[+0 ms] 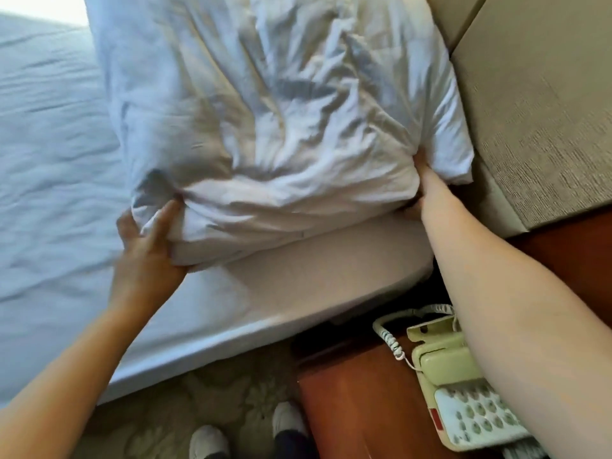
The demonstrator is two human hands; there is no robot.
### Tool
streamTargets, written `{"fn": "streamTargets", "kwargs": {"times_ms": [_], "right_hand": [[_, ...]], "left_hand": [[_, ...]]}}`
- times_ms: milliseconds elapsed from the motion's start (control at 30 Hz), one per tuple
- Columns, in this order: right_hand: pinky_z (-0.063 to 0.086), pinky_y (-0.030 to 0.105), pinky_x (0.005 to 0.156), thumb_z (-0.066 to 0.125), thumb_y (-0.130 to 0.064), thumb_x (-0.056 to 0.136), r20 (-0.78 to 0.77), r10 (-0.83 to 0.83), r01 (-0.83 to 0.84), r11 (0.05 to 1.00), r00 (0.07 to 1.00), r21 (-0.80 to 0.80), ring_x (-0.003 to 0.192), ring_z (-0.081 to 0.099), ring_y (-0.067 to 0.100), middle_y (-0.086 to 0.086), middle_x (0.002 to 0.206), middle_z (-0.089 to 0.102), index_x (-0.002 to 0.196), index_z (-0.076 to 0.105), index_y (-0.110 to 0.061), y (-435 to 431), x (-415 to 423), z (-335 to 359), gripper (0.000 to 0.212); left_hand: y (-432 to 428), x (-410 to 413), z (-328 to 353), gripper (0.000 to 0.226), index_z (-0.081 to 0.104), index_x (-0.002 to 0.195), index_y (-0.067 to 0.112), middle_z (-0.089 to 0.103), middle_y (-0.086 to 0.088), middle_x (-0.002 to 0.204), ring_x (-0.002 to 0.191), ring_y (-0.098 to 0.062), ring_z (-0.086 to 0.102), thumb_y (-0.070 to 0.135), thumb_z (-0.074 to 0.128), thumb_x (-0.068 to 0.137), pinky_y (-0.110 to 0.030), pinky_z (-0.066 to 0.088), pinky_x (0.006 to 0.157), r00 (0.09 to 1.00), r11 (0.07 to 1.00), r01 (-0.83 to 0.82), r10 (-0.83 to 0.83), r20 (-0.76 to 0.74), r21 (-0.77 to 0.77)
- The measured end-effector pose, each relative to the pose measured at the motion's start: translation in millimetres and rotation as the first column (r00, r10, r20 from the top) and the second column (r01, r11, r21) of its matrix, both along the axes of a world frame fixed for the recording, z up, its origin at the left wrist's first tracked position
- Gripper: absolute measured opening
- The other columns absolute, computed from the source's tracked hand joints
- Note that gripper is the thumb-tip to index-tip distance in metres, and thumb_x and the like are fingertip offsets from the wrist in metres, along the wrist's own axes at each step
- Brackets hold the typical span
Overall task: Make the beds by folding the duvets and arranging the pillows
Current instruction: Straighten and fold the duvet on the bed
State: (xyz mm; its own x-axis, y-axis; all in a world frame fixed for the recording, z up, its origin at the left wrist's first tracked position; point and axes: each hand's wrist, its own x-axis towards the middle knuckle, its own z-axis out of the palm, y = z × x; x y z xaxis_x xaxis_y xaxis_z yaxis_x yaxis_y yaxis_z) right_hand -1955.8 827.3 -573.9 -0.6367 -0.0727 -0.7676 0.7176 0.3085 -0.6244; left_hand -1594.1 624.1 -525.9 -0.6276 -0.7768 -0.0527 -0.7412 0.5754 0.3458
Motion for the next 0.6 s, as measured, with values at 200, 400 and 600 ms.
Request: {"fn": "streamTargets", "kwargs": {"times_ms": [200, 400, 600], "right_hand": [[0.049, 0.026, 0.056, 0.045, -0.058, 0.09, -0.048, -0.084, 0.081, 0.995, 0.995, -0.058, 0.102, 0.058, 0.023, 0.006, 0.099, 0.058, 0.116, 0.053, -0.012, 6, -8, -3, 0.053], [0.044, 0.031, 0.092, 0.046, -0.041, 0.095, -0.173, -0.08, 0.106, 0.984, 0.982, 0.143, 0.125, 0.047, 0.025, 0.006, 0.136, 0.047, 0.14, 0.036, -0.006, -4, 1, -12, 0.057], [0.025, 0.038, 0.106, 0.05, -0.025, 0.087, -0.875, 0.36, 0.267, 0.852, 0.323, 0.449, 0.131, 0.032, 0.035, 0.017, 0.144, 0.03, 0.14, 0.032, -0.007, -64, 38, 126, 0.059]], "left_hand": [[0, -3, -4, 0.011, 0.054, 0.076, -0.002, 0.041, -0.015, 0.08, 0.066, -0.029, 0.037, -0.008, 0.044, 0.077, -0.032, 0.025, 0.059, 0.972, 0.984, -0.13, 0.102, -0.214, -0.123], [-22, -10, -40, 0.012, 0.054, 0.077, 0.003, 0.049, -0.018, 0.083, 0.074, -0.041, 0.053, -0.005, 0.045, 0.076, -0.035, 0.034, 0.06, 0.98, 0.986, 0.164, -0.168, 0.107, 0.041], [-76, -62, 93, 0.037, 0.058, 0.072, 0.023, 0.06, -0.005, 0.089, 0.092, -0.026, 0.055, 0.059, 0.058, 0.079, -0.03, 0.042, 0.077, 0.839, 0.948, 0.261, -0.317, 0.443, 0.183]]}}
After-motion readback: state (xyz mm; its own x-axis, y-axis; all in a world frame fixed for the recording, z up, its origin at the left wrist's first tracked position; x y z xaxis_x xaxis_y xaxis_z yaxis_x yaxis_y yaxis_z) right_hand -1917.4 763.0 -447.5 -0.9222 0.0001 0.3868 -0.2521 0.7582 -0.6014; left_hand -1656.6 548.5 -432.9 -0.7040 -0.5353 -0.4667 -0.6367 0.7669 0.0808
